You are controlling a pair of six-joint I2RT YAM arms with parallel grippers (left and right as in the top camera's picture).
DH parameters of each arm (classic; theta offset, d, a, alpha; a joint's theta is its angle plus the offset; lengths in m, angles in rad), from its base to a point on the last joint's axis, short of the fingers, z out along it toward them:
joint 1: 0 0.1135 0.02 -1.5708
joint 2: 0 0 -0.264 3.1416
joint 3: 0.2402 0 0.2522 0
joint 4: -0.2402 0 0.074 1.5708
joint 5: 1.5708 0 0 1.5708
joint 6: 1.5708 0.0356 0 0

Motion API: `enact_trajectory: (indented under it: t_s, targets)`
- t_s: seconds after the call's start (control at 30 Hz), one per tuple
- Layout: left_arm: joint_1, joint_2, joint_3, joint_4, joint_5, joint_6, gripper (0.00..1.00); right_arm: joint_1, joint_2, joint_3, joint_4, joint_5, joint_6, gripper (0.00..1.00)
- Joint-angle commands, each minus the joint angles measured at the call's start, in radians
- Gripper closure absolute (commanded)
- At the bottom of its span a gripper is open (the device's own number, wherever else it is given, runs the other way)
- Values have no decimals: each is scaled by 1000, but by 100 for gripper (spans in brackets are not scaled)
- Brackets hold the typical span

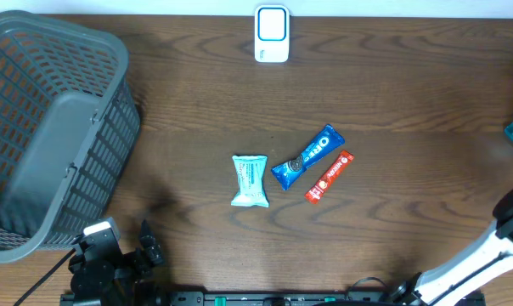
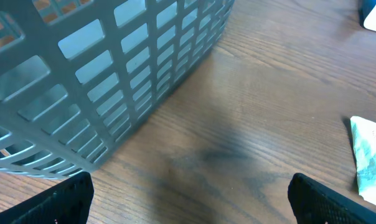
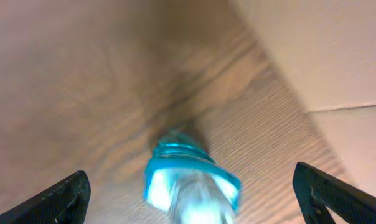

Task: Scan the item barcode
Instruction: 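Reach the right gripper to the blue Oreo pack and grasp it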

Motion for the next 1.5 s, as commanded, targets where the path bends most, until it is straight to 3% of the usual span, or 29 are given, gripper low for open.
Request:
enact_trajectory:
  t_s: [0.0, 0.2, 0.33, 0.5, 0.6, 0.63, 0.73, 0.83, 0.93, 0.97, 1.03, 1.1, 1.47]
  targets:
    - [-4, 0, -3, -1, 5, -5, 0, 45, -211, 45, -16, -119, 64, 1]
    - [-4, 0, -3, -1, 5, -5, 0, 195, -350, 45, -161, -649, 76, 1]
    - [-4, 0, -3, -1, 5, -5, 0, 359, -325, 31, -276, -761, 72, 1]
    - [-4, 0, -3, -1, 5, -5, 0, 547, -256, 23, -433, -709, 72, 1]
    - [-4, 0, -3, -1, 5, -5, 0, 643, -209, 22, -438, -656, 159, 15]
    - [-4, 0, -3, -1, 5, -5, 0, 675, -191, 22, -447, -642, 224, 21]
    - [-4, 0, -3, -1, 5, -5, 0, 790, -114, 21, -484, -456, 519, 1]
    - [-4, 0, -3, -1, 5, -5, 0, 896, -21, 21, -491, -282, 719, 1]
    - [-4, 0, -3, -1, 5, -5, 0, 979, 76, 21, -507, -259, 881, 1]
    - [-4, 0, -3, -1, 5, -5, 0, 997, 103, 21, -514, -256, 928, 3]
    - [-4, 0, -3, -1, 5, -5, 0, 1028, 165, 21, -549, -223, 1064, 21]
    - [-4, 0, -3, -1, 5, -5, 0, 1043, 216, 21, -583, -195, 1165, 27]
    - [-4, 0, -3, -1, 5, -5, 0, 1081, 386, 19, -646, -151, 1312, 30]
